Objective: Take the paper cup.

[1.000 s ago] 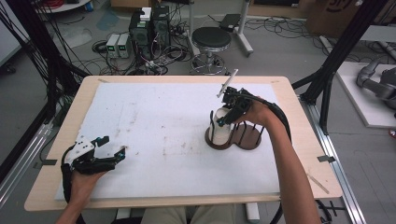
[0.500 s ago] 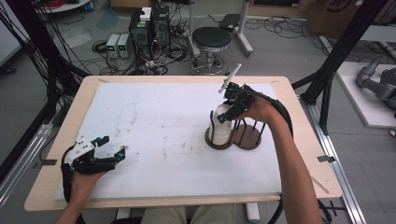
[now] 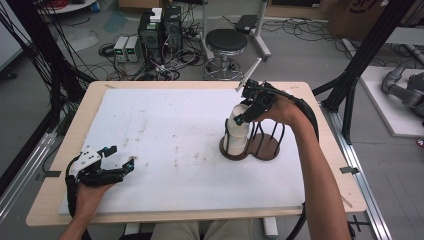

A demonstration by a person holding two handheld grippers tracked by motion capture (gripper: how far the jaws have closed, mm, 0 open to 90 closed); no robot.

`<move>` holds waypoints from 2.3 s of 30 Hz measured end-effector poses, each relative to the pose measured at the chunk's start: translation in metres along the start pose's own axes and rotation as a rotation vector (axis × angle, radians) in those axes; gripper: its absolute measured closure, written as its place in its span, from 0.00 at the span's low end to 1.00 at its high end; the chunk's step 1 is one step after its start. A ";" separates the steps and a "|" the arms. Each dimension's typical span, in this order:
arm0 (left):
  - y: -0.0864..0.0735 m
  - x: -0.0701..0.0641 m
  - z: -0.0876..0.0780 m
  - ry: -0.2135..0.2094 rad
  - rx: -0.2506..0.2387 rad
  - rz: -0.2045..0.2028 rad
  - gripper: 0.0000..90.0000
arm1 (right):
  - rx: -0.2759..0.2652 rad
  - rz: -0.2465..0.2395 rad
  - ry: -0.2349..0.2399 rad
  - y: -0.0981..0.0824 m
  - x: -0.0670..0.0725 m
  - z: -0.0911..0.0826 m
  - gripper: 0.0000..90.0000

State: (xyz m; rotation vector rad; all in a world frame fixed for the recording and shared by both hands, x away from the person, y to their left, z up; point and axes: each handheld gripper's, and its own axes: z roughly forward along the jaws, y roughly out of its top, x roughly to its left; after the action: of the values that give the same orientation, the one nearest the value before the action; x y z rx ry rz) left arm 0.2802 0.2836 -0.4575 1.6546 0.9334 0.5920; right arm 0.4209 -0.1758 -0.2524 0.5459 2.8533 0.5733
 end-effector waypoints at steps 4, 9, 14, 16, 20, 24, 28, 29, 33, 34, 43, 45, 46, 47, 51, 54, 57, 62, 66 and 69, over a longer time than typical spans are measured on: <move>0.000 0.000 0.000 0.000 0.000 0.000 0.15 | 0.005 -0.009 -0.013 0.002 0.000 -0.006 0.41; 0.000 0.000 0.000 0.002 0.000 0.000 0.15 | -0.004 -0.014 -0.013 0.004 0.000 -0.014 0.41; 0.000 0.000 0.000 0.002 0.001 -0.003 0.15 | -0.028 -0.019 -0.023 0.008 0.000 -0.025 0.41; 0.000 0.000 0.000 0.002 0.001 -0.002 0.15 | -0.031 -0.022 -0.028 0.009 0.000 -0.029 0.41; 0.000 0.000 0.000 0.002 0.001 -0.001 0.15 | -0.035 -0.028 -0.038 0.012 0.001 -0.036 0.41; 0.000 0.000 0.000 0.002 0.001 0.000 0.15 | -0.038 -0.033 -0.045 0.014 0.002 -0.040 0.41; 0.000 0.000 0.000 0.003 0.002 -0.001 0.15 | -0.043 -0.037 -0.046 0.015 0.003 -0.042 0.41; 0.000 0.000 0.000 0.003 0.001 -0.003 0.15 | -0.044 -0.036 -0.050 0.015 0.003 -0.042 0.41; 0.000 0.000 0.000 0.002 0.002 -0.003 0.15 | -0.077 -0.032 -0.038 0.013 0.005 -0.045 0.41; 0.000 0.000 0.000 0.000 0.002 -0.004 0.15 | -0.091 -0.032 -0.032 0.012 0.005 -0.047 0.41; 0.000 0.001 0.000 -0.001 0.004 -0.004 0.15 | -0.225 -0.035 -0.009 0.002 0.017 -0.061 0.41; 0.000 0.001 0.000 -0.001 0.002 -0.008 0.15 | -0.246 -0.039 0.004 -0.001 0.020 -0.062 0.41; 0.000 0.001 0.000 -0.001 0.002 -0.009 0.15 | -0.254 -0.046 0.003 -0.002 0.022 -0.062 0.41; 0.000 0.001 0.000 -0.001 0.002 -0.008 0.15 | -0.262 -0.041 0.003 -0.004 0.023 -0.063 0.41; 0.000 0.001 0.000 0.000 0.004 -0.003 0.15 | -0.312 -0.039 0.008 -0.011 0.026 -0.065 0.41; 0.000 0.001 0.000 0.001 0.003 -0.004 0.15 | -0.359 -0.035 0.010 -0.017 0.031 -0.067 0.41; 0.000 0.001 0.000 0.001 0.004 -0.002 0.15 | -0.390 -0.035 0.016 -0.022 0.036 -0.067 0.41; 0.000 0.000 0.000 0.000 -0.001 -0.008 0.15 | -0.431 -0.043 0.015 -0.027 0.045 -0.065 0.41; 0.000 0.001 0.000 0.000 0.002 -0.004 0.15 | -0.465 -0.045 0.015 -0.031 0.054 -0.063 0.41; 0.000 0.000 0.000 -0.001 0.001 -0.002 0.15 | -0.484 -0.044 0.020 -0.033 0.061 -0.059 0.41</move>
State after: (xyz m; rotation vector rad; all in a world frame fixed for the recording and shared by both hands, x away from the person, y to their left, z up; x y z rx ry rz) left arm 0.2801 0.2837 -0.4575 1.6545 0.9347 0.5899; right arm 0.3404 -0.2008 -0.2186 0.3889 2.5918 1.2147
